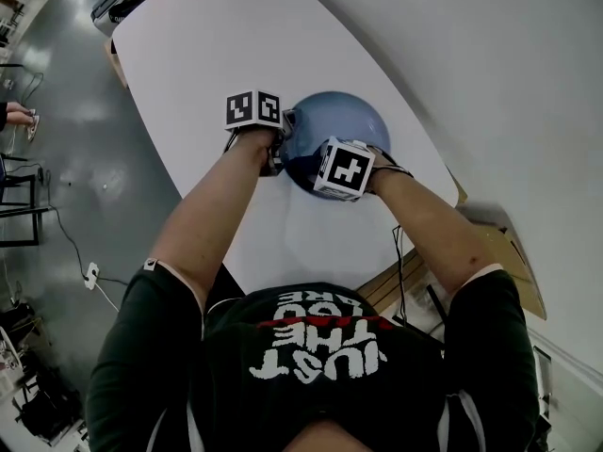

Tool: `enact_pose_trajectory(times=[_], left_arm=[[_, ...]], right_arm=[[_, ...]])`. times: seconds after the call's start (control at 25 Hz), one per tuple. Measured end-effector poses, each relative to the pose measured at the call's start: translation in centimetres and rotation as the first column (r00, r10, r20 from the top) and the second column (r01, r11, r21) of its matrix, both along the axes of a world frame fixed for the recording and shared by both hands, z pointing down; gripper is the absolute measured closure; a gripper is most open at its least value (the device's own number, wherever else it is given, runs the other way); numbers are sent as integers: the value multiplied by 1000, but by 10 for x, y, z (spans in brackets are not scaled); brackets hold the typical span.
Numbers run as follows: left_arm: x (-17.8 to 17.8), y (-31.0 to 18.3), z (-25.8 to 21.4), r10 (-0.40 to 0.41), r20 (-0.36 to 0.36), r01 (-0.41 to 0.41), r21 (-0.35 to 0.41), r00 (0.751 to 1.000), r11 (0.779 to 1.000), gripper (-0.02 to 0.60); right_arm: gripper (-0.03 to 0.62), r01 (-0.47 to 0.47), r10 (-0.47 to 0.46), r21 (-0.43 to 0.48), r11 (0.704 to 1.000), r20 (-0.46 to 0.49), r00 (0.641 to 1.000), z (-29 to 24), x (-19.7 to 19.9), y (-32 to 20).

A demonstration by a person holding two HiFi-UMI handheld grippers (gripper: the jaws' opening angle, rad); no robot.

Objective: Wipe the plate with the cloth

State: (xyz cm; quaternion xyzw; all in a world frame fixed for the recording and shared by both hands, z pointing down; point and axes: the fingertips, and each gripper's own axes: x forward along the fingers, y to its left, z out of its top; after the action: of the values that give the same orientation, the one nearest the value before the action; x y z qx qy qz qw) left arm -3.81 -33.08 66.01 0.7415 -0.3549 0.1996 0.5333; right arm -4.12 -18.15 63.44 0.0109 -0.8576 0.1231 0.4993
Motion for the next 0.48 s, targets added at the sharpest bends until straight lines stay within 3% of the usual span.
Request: enact_pose_trajectory(times=[0.2,0.36,0.48], left_arm=[[0,5,1,26,-45,-28,-38,999,999,543],[-3,8,-1,39,-71,-44,-65,997,997,545],[-6,9,-1,41,-67,-45,-61,997,997,555]], right_arm=[[545,-150,143,85,985,82,986,0,-21,-43],[545,-247,226,231,941,116,967,-4,-18,-84],[545,-300,267,234,925,163,950,-11,-6,-88]])
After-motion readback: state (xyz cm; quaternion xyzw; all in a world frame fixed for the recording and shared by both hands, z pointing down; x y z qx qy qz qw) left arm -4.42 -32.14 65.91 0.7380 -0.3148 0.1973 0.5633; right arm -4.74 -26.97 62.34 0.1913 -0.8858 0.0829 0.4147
